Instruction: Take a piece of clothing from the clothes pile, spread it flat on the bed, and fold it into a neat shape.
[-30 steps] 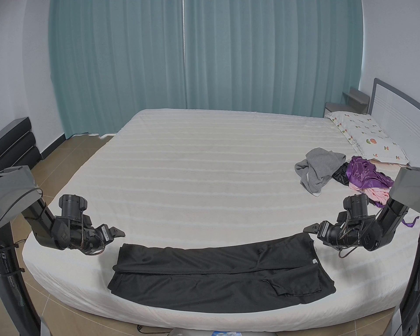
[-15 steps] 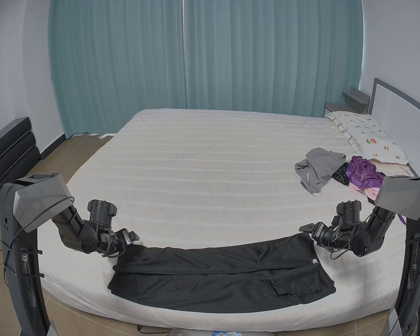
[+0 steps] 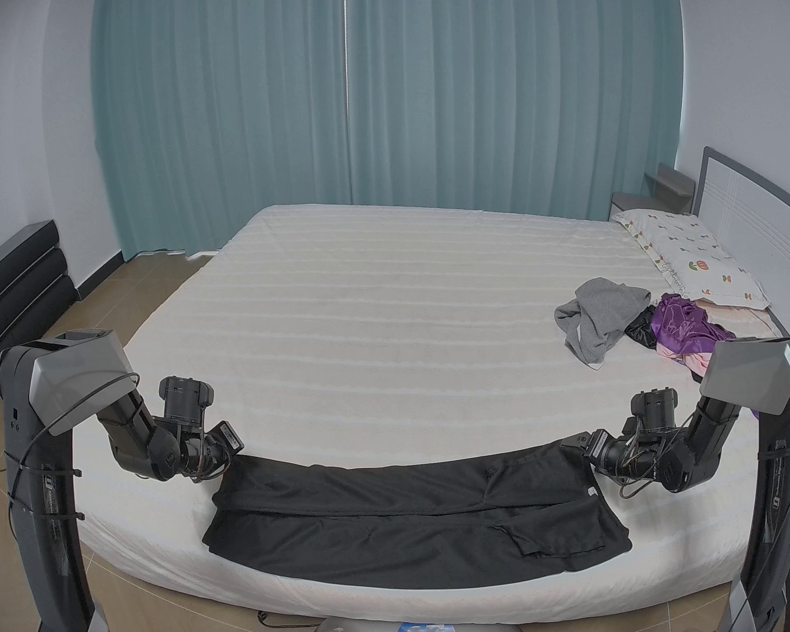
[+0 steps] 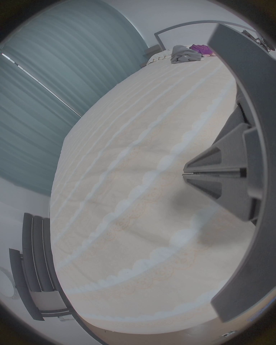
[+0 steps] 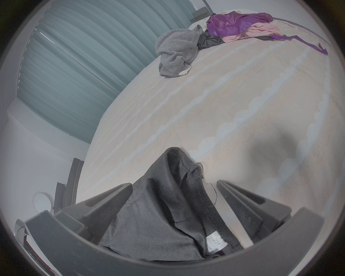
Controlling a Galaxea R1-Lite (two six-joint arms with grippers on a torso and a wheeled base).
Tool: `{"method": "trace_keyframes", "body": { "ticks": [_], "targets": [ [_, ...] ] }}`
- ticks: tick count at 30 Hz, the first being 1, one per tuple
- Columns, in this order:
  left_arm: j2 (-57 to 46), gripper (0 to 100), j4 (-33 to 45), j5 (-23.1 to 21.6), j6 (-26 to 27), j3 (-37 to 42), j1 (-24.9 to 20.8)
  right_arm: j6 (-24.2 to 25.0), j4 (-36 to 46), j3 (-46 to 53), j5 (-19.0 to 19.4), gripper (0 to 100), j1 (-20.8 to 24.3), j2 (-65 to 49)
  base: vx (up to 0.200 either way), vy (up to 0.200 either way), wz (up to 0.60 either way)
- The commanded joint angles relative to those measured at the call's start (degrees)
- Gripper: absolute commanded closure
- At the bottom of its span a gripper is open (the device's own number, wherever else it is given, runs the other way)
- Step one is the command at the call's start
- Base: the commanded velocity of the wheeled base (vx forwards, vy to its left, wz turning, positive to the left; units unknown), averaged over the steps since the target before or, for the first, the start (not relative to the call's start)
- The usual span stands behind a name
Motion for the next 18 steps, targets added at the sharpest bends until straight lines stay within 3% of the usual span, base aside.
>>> {"method": "trace_keyframes", "body": {
  "ticks": [1, 18],
  "targets": [
    [0.20, 100, -0.15, 0.83, -0.12, -0.20, 0.88, 0.07, -0.03, 0.09, -0.12, 0, -0.08, 0.26, 0.000, 0.000, 0.00],
    [1.08, 100, -4.02, 1.79, -0.12, -1.25, 1.32, 0.24, 0.76, -9.14, -2.75, 0, -0.52, 5.09, 0.000, 0.000, 0.00]
  ]
}}
